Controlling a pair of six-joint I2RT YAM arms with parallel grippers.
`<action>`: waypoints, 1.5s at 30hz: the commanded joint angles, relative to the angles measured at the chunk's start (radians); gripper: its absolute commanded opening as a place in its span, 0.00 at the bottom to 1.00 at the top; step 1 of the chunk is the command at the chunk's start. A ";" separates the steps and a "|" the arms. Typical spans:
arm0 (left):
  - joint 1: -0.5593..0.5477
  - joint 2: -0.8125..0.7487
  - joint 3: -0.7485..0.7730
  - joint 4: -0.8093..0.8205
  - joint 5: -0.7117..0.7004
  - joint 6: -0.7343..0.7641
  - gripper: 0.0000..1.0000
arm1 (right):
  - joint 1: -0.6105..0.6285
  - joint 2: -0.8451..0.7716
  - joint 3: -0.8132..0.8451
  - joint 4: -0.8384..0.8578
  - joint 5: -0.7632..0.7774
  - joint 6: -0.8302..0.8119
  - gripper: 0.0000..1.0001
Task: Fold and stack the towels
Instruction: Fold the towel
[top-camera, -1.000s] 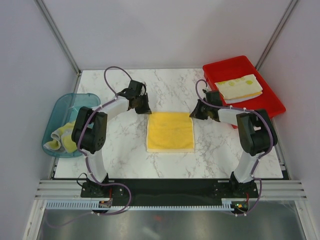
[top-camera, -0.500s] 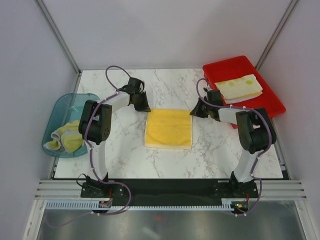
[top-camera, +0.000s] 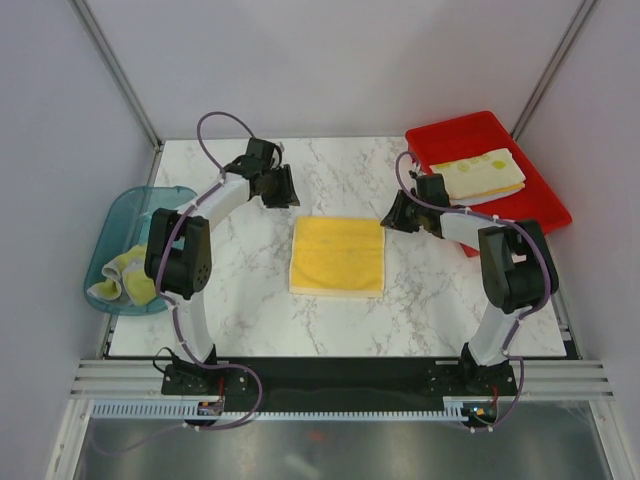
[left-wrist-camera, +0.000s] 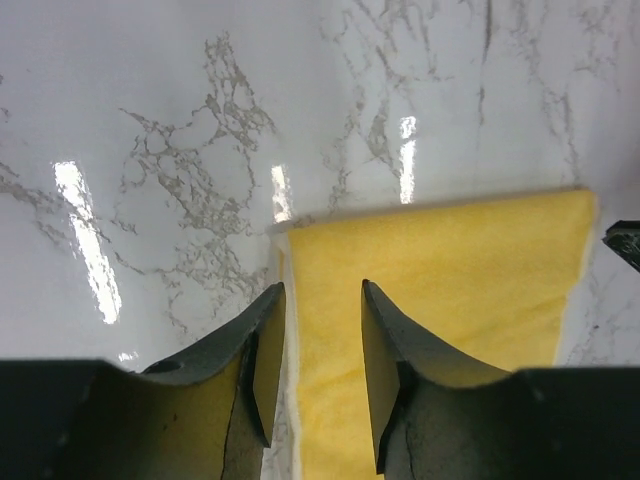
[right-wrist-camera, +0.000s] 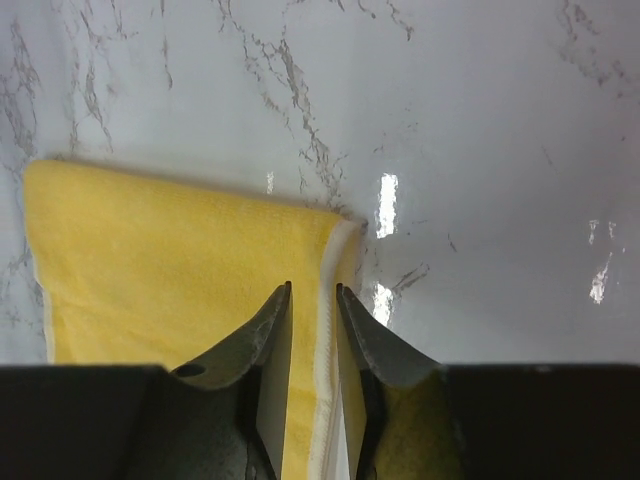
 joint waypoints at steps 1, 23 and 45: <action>-0.015 -0.109 -0.011 0.017 0.025 0.036 0.43 | -0.005 -0.057 0.048 -0.073 0.032 -0.017 0.31; -0.002 0.141 -0.022 0.132 0.143 0.015 0.13 | -0.025 0.124 0.102 0.038 -0.073 -0.077 0.23; 0.072 0.193 0.122 -0.034 0.284 0.403 0.50 | -0.105 0.257 0.450 -0.410 -0.342 -0.514 0.58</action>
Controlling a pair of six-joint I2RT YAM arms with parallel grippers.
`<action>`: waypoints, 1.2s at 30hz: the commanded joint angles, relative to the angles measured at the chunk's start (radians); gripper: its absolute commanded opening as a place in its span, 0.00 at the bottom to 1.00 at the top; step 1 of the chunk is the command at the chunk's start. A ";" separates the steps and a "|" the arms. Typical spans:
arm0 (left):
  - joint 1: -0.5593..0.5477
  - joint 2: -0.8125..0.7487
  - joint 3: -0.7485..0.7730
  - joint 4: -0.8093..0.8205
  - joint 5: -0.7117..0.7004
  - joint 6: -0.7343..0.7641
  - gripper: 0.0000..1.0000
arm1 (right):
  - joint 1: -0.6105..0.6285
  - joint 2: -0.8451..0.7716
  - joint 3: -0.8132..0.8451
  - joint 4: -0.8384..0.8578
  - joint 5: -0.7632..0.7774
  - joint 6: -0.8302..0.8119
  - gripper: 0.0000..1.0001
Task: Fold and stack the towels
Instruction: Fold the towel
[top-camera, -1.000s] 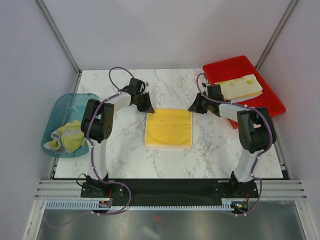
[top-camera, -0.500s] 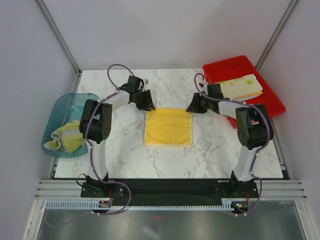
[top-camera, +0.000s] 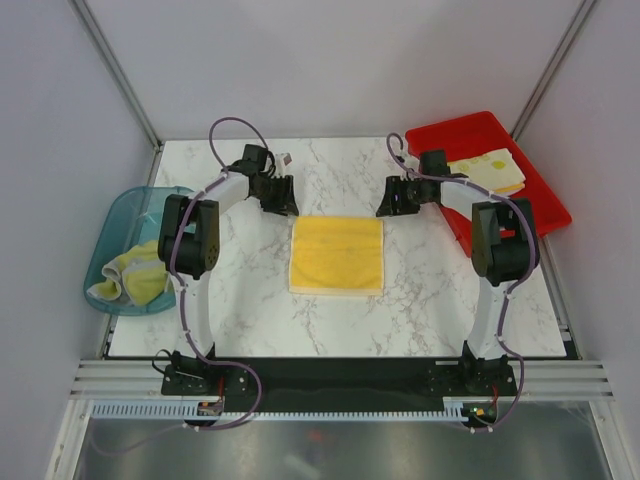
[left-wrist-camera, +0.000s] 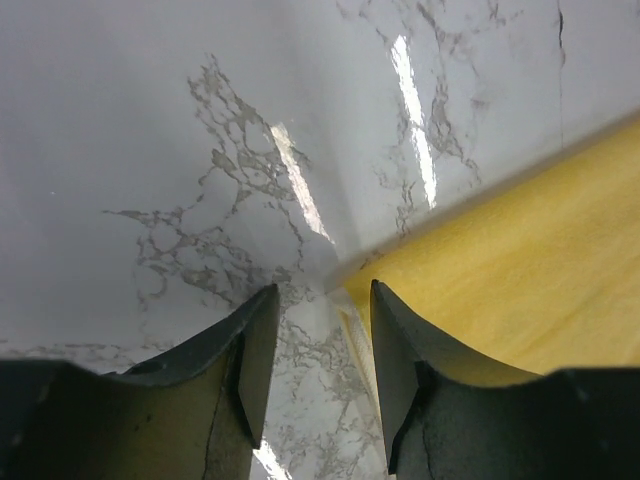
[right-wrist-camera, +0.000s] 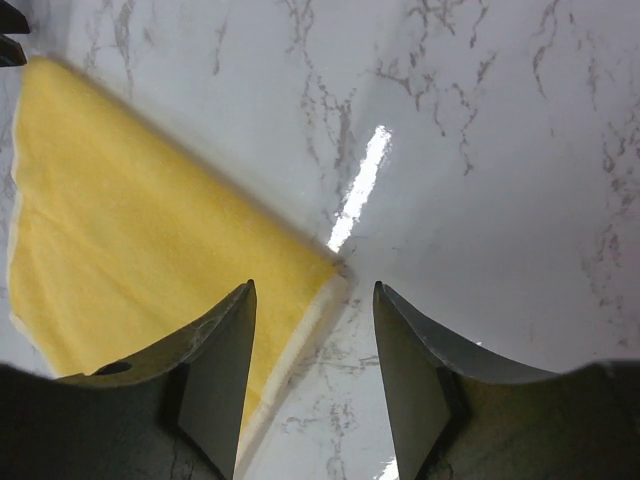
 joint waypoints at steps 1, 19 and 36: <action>-0.008 0.036 0.040 -0.052 0.075 0.128 0.50 | -0.034 0.058 0.071 -0.090 -0.071 -0.103 0.58; -0.006 0.088 0.109 -0.134 0.161 0.235 0.38 | -0.043 0.182 0.140 -0.185 -0.254 -0.205 0.42; -0.003 0.090 0.213 -0.179 0.129 0.239 0.02 | -0.043 0.127 0.115 -0.088 -0.204 -0.179 0.00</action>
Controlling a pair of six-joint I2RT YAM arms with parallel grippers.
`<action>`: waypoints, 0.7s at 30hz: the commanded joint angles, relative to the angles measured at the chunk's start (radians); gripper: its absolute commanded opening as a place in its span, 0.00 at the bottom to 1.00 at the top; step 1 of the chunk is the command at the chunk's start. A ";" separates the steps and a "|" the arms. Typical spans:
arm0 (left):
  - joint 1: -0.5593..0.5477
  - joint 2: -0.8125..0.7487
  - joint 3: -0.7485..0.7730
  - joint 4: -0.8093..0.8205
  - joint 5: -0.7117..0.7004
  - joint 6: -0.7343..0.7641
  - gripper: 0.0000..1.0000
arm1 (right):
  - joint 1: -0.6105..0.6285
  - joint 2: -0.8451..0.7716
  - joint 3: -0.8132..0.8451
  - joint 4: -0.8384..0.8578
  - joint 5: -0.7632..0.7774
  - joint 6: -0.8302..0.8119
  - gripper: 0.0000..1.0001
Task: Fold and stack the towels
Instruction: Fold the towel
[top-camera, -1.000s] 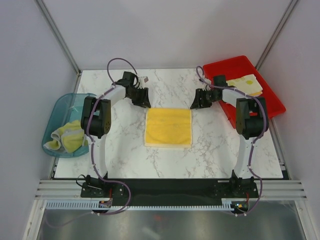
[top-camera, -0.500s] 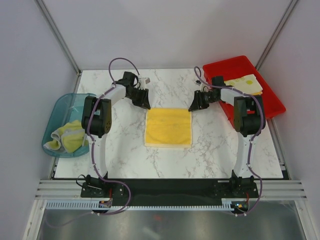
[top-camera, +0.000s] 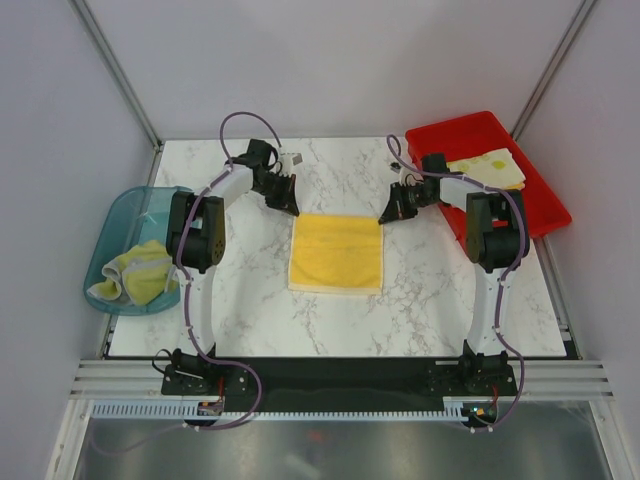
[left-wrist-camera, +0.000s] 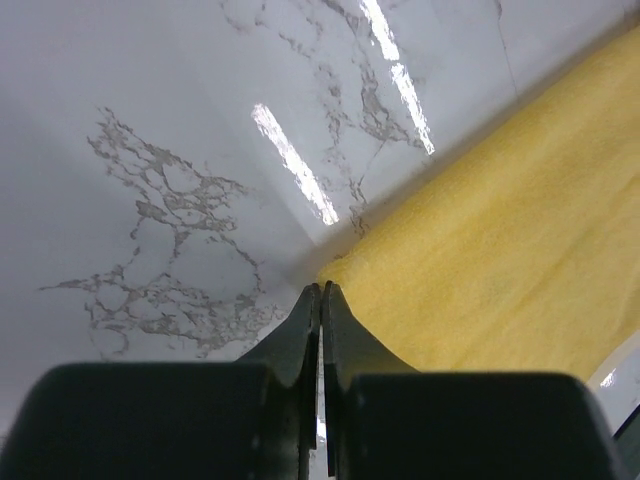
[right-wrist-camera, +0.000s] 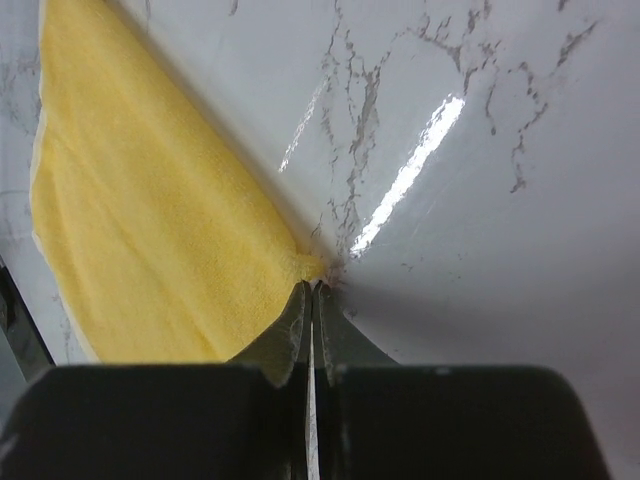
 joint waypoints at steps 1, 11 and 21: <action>0.001 -0.018 0.066 -0.004 -0.016 0.023 0.02 | 0.005 -0.062 -0.020 0.094 0.025 0.002 0.00; -0.001 0.023 0.083 -0.004 -0.022 0.031 0.02 | 0.006 -0.046 -0.004 0.096 0.065 0.036 0.46; -0.001 0.038 0.097 -0.004 -0.051 0.040 0.02 | 0.006 -0.007 0.009 0.085 0.014 0.019 0.45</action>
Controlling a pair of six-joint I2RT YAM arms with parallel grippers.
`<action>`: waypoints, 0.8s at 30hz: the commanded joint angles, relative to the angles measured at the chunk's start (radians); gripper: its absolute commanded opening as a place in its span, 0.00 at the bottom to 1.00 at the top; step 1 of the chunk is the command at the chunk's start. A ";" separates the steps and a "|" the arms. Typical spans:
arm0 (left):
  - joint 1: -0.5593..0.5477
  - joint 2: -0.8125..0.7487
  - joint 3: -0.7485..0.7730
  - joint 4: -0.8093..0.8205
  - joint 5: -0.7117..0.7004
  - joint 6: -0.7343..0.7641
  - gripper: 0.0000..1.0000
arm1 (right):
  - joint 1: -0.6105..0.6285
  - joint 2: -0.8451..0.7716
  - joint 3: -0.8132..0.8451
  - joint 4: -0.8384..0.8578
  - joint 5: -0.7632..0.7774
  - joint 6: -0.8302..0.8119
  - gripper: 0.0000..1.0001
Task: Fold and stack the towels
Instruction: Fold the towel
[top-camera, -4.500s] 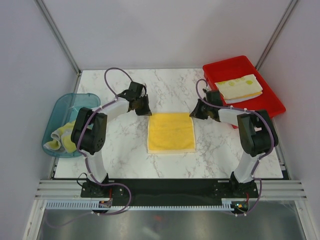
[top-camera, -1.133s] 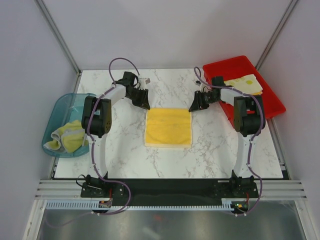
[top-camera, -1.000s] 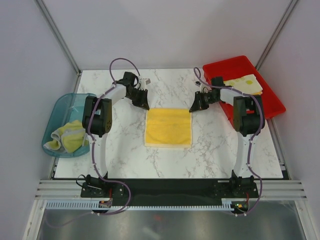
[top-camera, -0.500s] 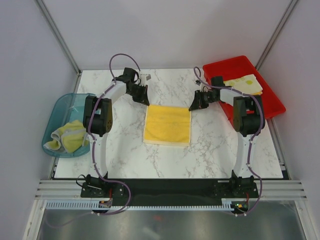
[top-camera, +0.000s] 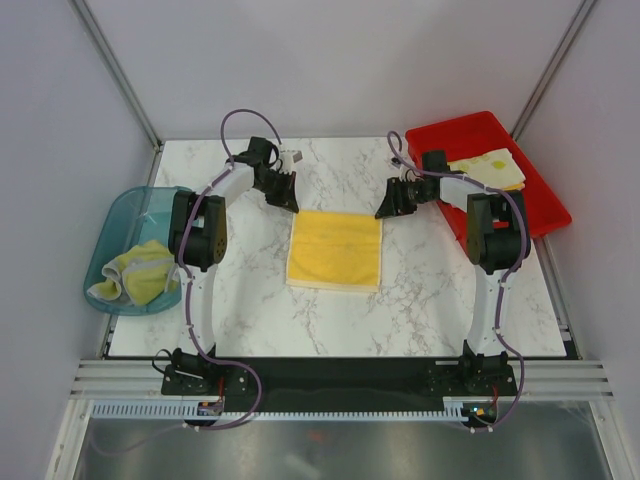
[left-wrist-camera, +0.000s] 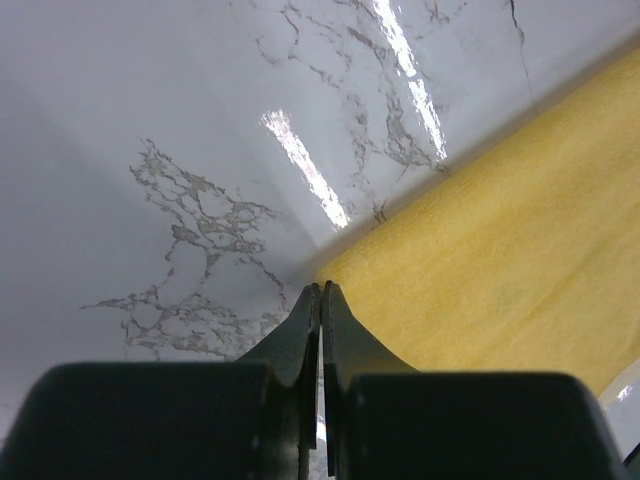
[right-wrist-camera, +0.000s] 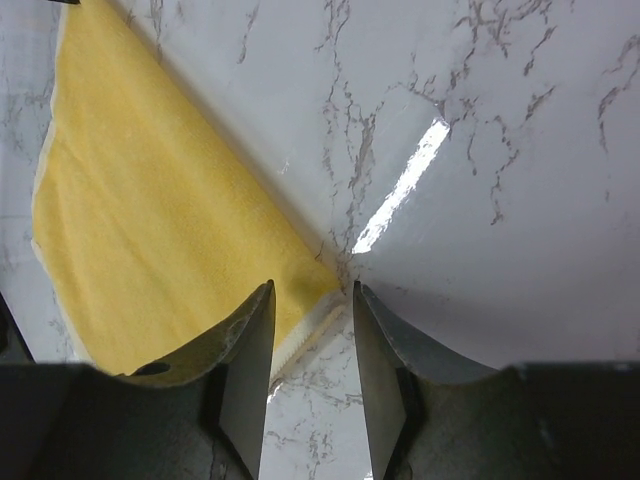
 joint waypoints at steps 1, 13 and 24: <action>-0.001 0.007 0.042 0.000 -0.025 0.040 0.02 | 0.002 0.020 0.012 0.010 -0.008 -0.033 0.45; 0.002 0.004 0.062 -0.002 -0.020 0.022 0.02 | 0.011 0.037 0.070 0.008 0.010 -0.028 0.00; 0.001 -0.080 0.000 0.079 -0.134 0.002 0.02 | 0.011 -0.074 0.003 0.072 0.090 -0.057 0.00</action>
